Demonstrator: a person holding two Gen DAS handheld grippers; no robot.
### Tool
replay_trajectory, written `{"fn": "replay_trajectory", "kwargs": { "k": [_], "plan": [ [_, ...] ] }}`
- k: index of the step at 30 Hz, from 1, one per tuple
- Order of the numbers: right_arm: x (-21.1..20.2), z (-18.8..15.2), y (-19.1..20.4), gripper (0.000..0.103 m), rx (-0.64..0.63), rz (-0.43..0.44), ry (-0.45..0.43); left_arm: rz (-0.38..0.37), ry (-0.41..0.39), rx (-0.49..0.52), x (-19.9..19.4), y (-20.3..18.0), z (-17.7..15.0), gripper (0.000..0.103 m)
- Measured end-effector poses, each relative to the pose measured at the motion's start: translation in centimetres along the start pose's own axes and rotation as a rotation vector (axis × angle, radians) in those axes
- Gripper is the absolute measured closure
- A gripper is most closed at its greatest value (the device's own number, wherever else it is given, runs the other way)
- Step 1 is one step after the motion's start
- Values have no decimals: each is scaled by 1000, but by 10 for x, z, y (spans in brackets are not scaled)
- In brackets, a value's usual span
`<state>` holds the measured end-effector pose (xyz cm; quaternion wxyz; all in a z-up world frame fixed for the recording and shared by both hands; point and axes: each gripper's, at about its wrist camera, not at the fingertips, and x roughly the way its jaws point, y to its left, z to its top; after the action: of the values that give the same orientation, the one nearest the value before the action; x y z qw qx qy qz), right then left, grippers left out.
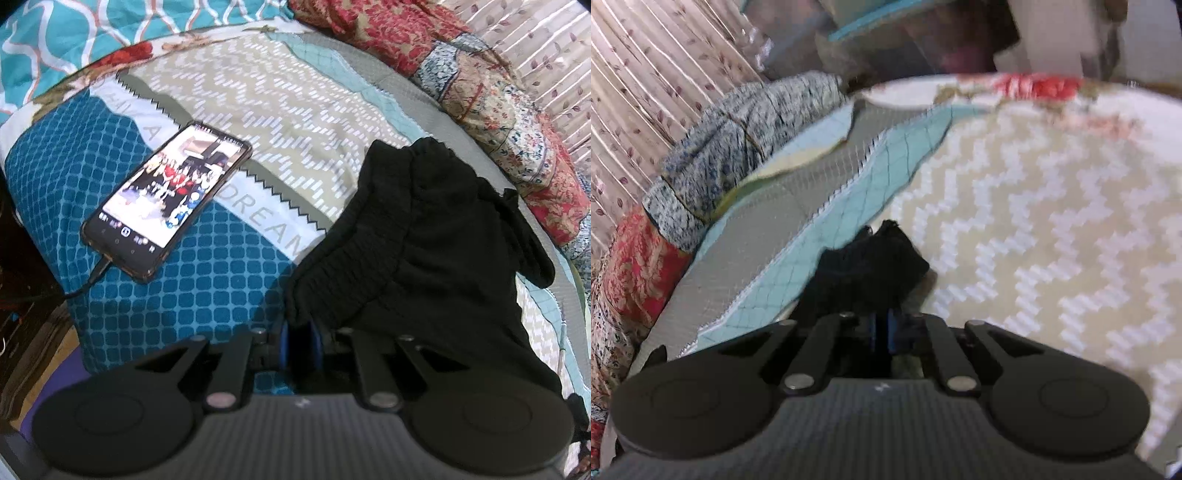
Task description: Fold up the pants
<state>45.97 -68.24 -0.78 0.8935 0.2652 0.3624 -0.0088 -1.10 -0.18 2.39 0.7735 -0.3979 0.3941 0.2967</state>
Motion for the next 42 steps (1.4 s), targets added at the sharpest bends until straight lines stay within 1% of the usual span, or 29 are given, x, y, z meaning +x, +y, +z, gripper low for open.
{"fn": "replay_trajectory", "kwargs": {
  "k": [5, 9, 12, 16, 19, 20, 21, 22, 23, 24, 25, 27, 29, 30, 31, 32, 33, 34, 36, 37, 38, 39, 40, 42],
  "plan": [
    [-48, 11, -14, 95, 11, -1, -98, -60, -36, -5, -18, 3, 7, 92],
    [-89, 8, -31, 95, -32, -24, -138, -101, -46, 14, -29, 3, 8, 92],
    [-110, -3, -53, 95, -25, -53, -138, -111, -31, 36, -29, 3, 2, 92],
    [-128, -18, -89, 96, 37, -112, -132, -131, -11, 36, -30, 10, -2, 92],
    [-123, -25, -105, 95, 70, -137, -74, -138, -10, 34, -32, 15, -1, 92],
    [-119, -27, -104, 92, 54, -153, -42, -127, -10, 50, -31, 13, -2, 91],
    [-113, -29, -103, 79, 35, -184, -17, -100, 2, 73, -28, 11, -3, 86],
    [-110, -30, -104, 66, 30, -219, -22, -70, 19, 91, -25, 10, -5, 82],
    [-111, -30, -106, 43, 43, -262, -50, -35, 29, 108, -24, 12, -7, 82],
    [-115, -29, -108, 40, 62, -291, -84, -12, 22, 120, -26, 15, -9, 85],
    [-119, -28, -109, 41, 92, -296, -111, 2, 5, 129, -31, 19, -10, 85],
    [-128, -27, -100, 56, 113, -290, -164, -9, -39, 118, -44, 31, -8, 84],
    [-137, -21, -68, 57, 7, -273, -231, -11, -83, 125, -54, 34, 3, 84],
    [-138, -17, -45, 57, -64, -234, -253, -1, -111, 153, -56, 31, 14, 84],
    [-138, -13, -22, 57, -123, -183, -257, 12, -135, 187, -56, 24, 24, 83],
    [-136, -9, 5, 57, -182, -112, -245, 24, -156, 217, -54, 16, 34, 82],
    [-132, -8, 34, 57, -244, -35, -222, 29, -188, 257, -50, 3, 46, 76],
    [-127, -9, 70, 57, -321, 52, -193, 23, -227, 307, -44, -11, 57, 67],
    [-115, -20, 137, 57, -468, 195, -135, 24, -292, 396, -28, -40, 76, 57],
    [-108, -27, 166, 57, -532, 262, -102, 23, -309, 441, -15, -56, 86, 55],
    [-98, -36, 198, 57, -597, 331, -62, 15, -311, 478, -1, -70, 94, 54],
    [-85, -46, 228, 57, -657, 386, -21, 6, -306, 510, 14, -83, 102, 50],
    [-71, -54, 254, 57, -705, 422, 13, -2, -301, 535, 32, -96, 111, 44],
    [-37, -75, 305, 57, -790, 463, 73, -4, -299, 566, 62, -113, 122, 39]
  ]
}}
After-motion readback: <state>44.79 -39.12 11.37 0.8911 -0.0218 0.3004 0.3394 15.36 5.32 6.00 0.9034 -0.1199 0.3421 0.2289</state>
